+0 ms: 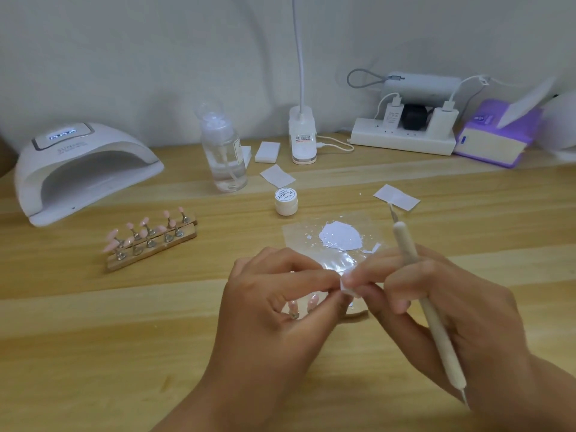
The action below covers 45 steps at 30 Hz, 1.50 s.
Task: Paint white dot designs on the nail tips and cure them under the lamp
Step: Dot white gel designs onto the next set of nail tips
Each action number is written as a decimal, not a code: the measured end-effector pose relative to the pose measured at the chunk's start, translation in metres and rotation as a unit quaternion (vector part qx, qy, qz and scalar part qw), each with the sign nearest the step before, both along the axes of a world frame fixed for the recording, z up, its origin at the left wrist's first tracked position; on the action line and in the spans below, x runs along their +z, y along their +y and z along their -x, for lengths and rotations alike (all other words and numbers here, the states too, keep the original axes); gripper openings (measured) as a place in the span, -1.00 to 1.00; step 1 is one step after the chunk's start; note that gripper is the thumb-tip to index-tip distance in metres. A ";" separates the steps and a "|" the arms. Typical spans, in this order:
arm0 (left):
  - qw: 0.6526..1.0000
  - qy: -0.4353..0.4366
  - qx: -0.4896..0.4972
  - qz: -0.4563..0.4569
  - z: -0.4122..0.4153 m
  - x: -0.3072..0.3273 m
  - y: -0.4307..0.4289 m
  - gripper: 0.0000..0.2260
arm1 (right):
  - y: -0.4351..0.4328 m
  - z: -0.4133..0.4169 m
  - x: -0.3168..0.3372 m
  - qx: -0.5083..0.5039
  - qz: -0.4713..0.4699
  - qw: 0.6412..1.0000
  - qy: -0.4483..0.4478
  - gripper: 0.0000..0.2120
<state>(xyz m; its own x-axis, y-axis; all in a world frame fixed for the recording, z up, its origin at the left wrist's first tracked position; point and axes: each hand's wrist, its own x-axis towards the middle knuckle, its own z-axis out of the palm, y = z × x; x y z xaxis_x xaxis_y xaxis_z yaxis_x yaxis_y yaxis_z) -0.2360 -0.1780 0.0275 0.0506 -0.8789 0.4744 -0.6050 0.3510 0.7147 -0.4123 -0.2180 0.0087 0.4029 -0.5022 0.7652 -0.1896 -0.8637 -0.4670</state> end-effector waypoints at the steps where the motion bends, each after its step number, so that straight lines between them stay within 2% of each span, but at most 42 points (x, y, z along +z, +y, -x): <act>1: 1.000 0.010 0.001 -0.010 -0.001 0.000 0.000 -0.97 | 0.000 0.000 0.000 0.004 0.005 1.000 0.005 -0.77; 4: 0.998 0.064 0.003 -0.029 -0.004 0.000 -0.001 -0.91 | 0.001 0.001 0.004 0.009 0.041 0.999 0.032 -0.72; 6: 0.990 0.133 -0.004 -0.042 -0.010 0.002 -0.005 -0.91 | 0.000 0.005 0.005 -0.002 0.060 0.997 0.054 -0.71; 8: 0.982 0.181 0.000 -0.046 -0.020 0.002 -0.010 -0.89 | -0.006 0.011 0.005 -0.053 0.033 0.997 0.047 -0.67; 10: 0.977 0.206 0.002 -0.060 -0.031 0.001 -0.016 -0.92 | -0.018 0.020 0.009 -0.143 -0.032 0.989 0.024 -0.62; 12: 0.969 0.231 0.009 -0.089 -0.039 -0.005 -0.023 -0.92 | -0.039 0.035 0.013 -0.253 -0.049 0.961 0.099 -0.73; 14: 0.962 0.242 0.011 -0.123 -0.044 -0.011 -0.030 -0.91 | -0.058 0.051 0.016 -0.294 -0.078 0.928 0.217 -0.84; 15: 0.961 0.240 0.006 -0.138 -0.046 -0.013 -0.034 -0.91 | -0.065 0.056 0.017 -0.288 -0.107 0.917 0.256 -0.82; 16: 0.961 0.233 -0.003 -0.148 -0.047 -0.014 -0.037 -0.92 | -0.069 0.061 0.016 -0.281 -0.122 0.912 0.273 -0.72; 18: 0.966 0.206 -0.019 -0.157 -0.049 -0.014 -0.042 -0.93 | -0.074 0.064 0.023 -0.285 -0.127 0.918 0.245 -0.57; 21: 0.971 0.170 -0.038 -0.165 -0.051 -0.012 -0.050 -0.95 | -0.084 0.053 0.038 -0.251 -0.172 0.944 0.123 -0.60; 24: 0.969 0.167 -0.068 -0.168 -0.049 -0.014 -0.056 -0.95 | -0.092 0.024 0.035 -0.183 -0.211 0.958 0.060 -0.59; 28: 0.966 0.154 -0.101 -0.180 -0.050 -0.022 -0.058 -0.93 | -0.094 -0.014 0.005 -0.145 -0.254 0.955 0.047 -0.55; 33: 0.966 0.143 -0.112 -0.185 -0.054 -0.027 -0.061 -0.85 | -0.102 -0.021 -0.013 -0.179 -0.215 0.960 0.005 -0.53; 38: 0.965 0.149 -0.123 -0.178 -0.053 -0.027 -0.062 -0.83 | -0.105 -0.022 -0.018 -0.164 -0.235 0.958 0.003 -0.54; 45: 0.961 0.154 -0.129 -0.192 -0.052 -0.026 -0.060 -0.92 | -0.106 -0.017 -0.016 -0.145 -0.202 0.966 -0.076 -0.52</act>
